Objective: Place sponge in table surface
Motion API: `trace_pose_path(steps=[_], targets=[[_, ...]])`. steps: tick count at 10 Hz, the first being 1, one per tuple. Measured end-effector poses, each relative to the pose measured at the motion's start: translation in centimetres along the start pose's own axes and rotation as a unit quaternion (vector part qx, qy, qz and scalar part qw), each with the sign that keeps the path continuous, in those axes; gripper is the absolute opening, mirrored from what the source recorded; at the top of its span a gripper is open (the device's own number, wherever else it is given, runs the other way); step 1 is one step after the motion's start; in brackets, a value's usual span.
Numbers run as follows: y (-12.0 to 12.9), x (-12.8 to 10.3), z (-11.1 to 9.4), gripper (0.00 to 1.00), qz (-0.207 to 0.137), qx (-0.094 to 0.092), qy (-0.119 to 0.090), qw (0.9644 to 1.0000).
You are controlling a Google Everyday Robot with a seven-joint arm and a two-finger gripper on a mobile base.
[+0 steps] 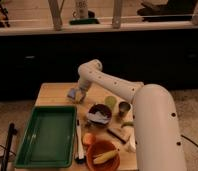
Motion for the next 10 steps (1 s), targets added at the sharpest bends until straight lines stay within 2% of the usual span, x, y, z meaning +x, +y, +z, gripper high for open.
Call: trace_pose_path(steps=[1,2,6,10], targets=[[-0.1,0.3,0.3,0.27,0.005,-0.001,-0.001,1.0],[-0.1,1.0,1.0,0.4,0.015,-0.005,-0.002,0.9999],[-0.4,2.2,2.1,0.78,0.031,-0.014,-0.002,0.9994],[-0.6,2.4,1.8,0.8,0.027,-0.018,-0.001,0.9995]])
